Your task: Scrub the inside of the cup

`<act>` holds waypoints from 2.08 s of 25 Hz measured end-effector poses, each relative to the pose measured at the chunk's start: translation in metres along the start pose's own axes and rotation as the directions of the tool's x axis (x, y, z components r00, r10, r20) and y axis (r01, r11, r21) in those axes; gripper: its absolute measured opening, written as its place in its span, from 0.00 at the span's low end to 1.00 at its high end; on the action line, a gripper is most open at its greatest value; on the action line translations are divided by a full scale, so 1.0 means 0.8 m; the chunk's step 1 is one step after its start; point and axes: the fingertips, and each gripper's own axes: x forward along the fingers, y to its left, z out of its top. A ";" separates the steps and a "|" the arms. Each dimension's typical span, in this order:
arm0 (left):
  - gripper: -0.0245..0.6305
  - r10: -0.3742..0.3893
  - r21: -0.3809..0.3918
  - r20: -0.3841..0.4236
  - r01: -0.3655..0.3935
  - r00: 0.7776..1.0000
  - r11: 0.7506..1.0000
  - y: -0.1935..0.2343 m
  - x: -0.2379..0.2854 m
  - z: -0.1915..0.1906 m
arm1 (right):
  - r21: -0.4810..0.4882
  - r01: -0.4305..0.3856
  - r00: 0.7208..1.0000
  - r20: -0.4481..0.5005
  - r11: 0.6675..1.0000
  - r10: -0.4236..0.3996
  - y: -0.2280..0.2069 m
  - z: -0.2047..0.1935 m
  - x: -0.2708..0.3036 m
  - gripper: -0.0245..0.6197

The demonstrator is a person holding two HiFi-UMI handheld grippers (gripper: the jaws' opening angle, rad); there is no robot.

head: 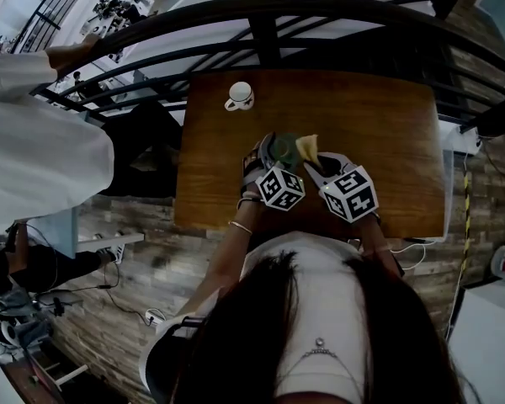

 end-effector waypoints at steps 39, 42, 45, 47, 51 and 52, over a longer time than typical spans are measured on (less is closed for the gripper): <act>0.57 0.112 0.457 0.094 -0.143 0.989 0.878 0.009 -0.015 0.029 | 0.047 -0.161 0.962 -0.216 0.986 0.167 0.036 -0.019 0.013 0.18; 0.57 0.126 0.499 0.114 -0.166 0.986 0.851 0.011 -0.018 0.031 | 0.043 -0.164 0.955 -0.244 0.985 0.170 0.039 -0.021 0.014 0.18; 0.57 0.105 0.520 0.137 -0.162 0.985 0.839 0.001 -0.017 0.035 | 0.049 -0.168 0.947 -0.270 0.985 0.175 0.038 -0.025 0.011 0.18; 0.57 0.095 0.534 0.137 -0.154 0.986 0.831 -0.003 -0.016 0.035 | 0.047 -0.169 0.943 -0.284 0.985 0.175 0.037 -0.027 0.012 0.18; 0.57 0.083 0.549 0.125 -0.138 0.989 0.824 0.000 -0.028 0.039 | 0.043 -0.183 0.936 -0.299 0.982 0.187 0.045 -0.028 0.016 0.18; 0.57 0.088 0.550 0.134 -0.148 0.987 0.822 0.001 -0.031 0.042 | 0.045 -0.188 0.934 -0.302 0.981 0.193 0.046 -0.029 0.016 0.18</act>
